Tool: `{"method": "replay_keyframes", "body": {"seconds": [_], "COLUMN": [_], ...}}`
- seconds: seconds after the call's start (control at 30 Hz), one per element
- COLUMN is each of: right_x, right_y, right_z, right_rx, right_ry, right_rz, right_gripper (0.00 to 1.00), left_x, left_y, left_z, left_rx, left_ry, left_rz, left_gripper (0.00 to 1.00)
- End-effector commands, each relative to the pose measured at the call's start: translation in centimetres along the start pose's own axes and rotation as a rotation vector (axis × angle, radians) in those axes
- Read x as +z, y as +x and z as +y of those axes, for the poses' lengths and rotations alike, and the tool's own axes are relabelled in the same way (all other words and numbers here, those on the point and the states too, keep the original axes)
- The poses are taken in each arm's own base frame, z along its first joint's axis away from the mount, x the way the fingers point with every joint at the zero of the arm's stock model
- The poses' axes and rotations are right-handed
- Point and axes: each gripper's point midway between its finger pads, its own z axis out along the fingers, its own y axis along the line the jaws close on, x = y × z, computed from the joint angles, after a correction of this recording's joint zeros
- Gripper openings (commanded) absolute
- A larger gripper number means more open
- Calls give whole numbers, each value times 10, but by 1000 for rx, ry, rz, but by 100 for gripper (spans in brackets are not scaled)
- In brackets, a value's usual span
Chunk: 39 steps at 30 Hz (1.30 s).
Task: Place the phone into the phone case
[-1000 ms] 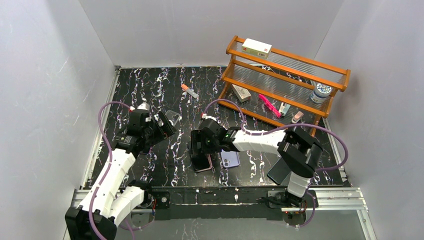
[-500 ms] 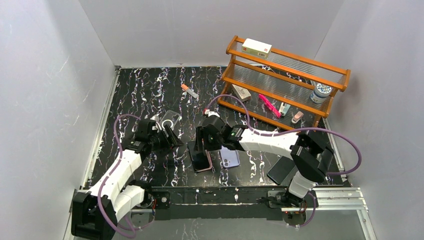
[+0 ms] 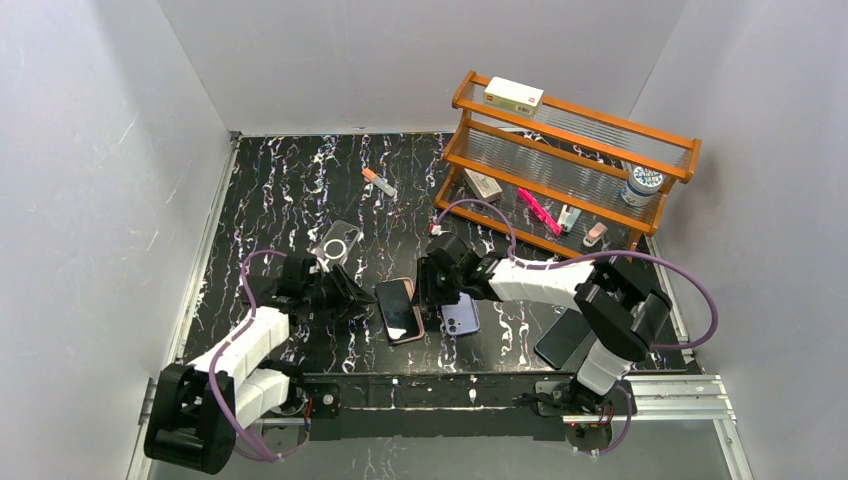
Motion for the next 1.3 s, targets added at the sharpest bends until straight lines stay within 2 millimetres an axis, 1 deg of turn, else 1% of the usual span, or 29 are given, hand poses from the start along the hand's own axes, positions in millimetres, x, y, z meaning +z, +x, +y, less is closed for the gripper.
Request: {"method": "replay_keyframes", "body": {"seconds": [0.0, 0.13, 0.2, 0.33, 0.47, 0.63, 0.8, 0.9, 0.97, 1.1, 1.17, 1.27], "right_x": [-7, -3, 0, 2, 2, 1, 2, 0, 0, 5, 9, 10], "right_y": [-6, 2, 2, 8, 9, 8, 6, 4, 4, 7, 10, 12], "right_z": [14, 12, 17, 17, 19, 18, 7, 5, 4, 4, 3, 8], "right_rx": [26, 32, 33, 46, 57, 63, 69, 71, 71, 76, 81, 89], "right_ry": [-111, -125, -155, -173, -191, -191, -148, -137, -136, -140, -144, -170], "right_rz": [-12, 24, 26, 44, 56, 47, 38, 27, 26, 48, 62, 75], "right_gripper": [52, 49, 47, 46, 46, 46, 46, 46, 46, 45, 45, 45], "left_x": [5, 8, 10, 14, 17, 20, 24, 26, 28, 31, 32, 34], "left_y": [8, 10, 12, 17, 21, 28, 30, 29, 25, 27, 29, 31], "left_z": [-4, -4, -5, -8, -7, -4, -3, -5, -12, -16, -17, -17], "left_rx": [-15, 0, 6, 27, 38, 48, 76, 94, 129, 168, 179, 183], "left_ry": [38, 32, 29, 25, 11, -8, -29, -33, -15, -17, -18, -21], "left_rz": [38, 44, 50, 69, 68, 84, 90, 87, 68, 73, 74, 84], "left_gripper": [39, 38, 36, 31, 27, 26, 24, 24, 24, 23, 20, 16]}}
